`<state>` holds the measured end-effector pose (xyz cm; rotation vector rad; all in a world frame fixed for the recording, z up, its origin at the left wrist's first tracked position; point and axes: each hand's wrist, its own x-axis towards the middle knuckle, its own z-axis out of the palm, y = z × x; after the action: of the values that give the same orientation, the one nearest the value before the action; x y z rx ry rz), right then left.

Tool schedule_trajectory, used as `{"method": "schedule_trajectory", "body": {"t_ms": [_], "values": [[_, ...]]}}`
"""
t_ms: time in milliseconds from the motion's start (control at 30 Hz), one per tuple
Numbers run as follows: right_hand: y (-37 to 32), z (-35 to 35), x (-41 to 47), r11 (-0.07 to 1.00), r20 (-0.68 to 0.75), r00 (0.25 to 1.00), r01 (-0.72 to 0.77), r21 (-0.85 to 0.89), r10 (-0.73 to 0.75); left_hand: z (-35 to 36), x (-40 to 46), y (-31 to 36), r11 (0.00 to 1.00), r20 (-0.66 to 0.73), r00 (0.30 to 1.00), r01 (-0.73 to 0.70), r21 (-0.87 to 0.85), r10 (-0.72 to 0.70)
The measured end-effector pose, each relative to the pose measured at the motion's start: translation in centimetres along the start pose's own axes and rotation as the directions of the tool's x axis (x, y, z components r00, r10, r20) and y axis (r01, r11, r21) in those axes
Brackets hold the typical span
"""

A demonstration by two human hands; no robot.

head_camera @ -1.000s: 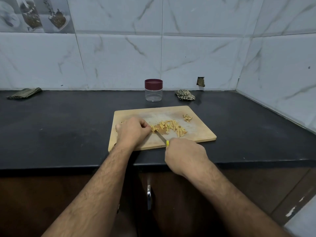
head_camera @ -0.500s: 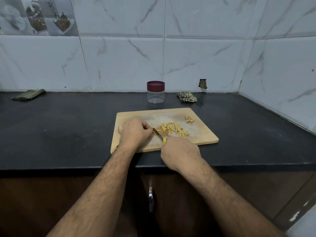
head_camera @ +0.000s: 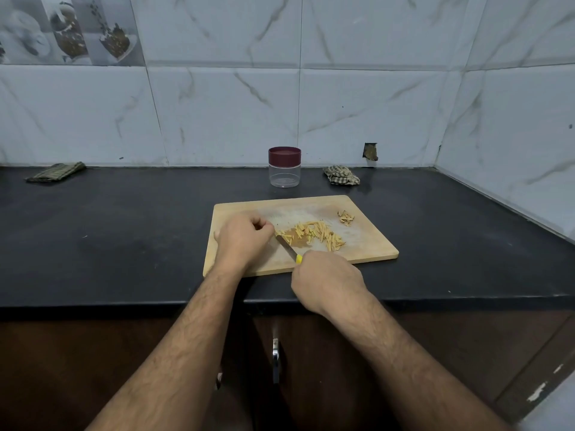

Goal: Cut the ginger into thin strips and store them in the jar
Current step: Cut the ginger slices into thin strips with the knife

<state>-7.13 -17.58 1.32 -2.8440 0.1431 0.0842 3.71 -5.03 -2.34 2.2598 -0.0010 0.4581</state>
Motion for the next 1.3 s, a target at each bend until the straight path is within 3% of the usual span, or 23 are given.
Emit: {"method": "schedule_trajectory", "body": {"t_ms": [233, 400, 567, 833, 1300], "values": [[1.0, -1.2, 0.4, 0.997, -0.042, 0.997, -0.07, 0.037, 0.071, -1.0, -0.6, 0.1, 0.979, -0.143, 0.987, 0.047, -0.197, -0.076], [-0.5, -1.0, 0.7, 0.999, -0.034, 0.999, -0.021, 0.027, 0.022, -1.2, -0.6, -0.2, 0.974, -0.27, 0.951, 0.094, -0.208, -0.149], [-0.5, -1.2, 1.5, 0.998, -0.023, 0.998, -0.053, -0.022, 0.052, -0.5, 0.2, -1.1, 0.985, -0.213, 0.965, 0.128, -0.118, -0.151], [-0.4, -0.9, 1.3, 0.999, -0.039, 0.998, -0.044, 0.024, 0.045, 1.1, 1.6, -1.7, 0.979, 0.049, 0.995, 0.076, 0.187, -0.086], [0.0, -0.6, 1.2, 0.998, -0.034, 0.999, -0.025, 0.049, 0.027, 0.6, 1.0, -0.7, 0.965, -0.034, 0.999, -0.016, 0.261, 0.025]]}}
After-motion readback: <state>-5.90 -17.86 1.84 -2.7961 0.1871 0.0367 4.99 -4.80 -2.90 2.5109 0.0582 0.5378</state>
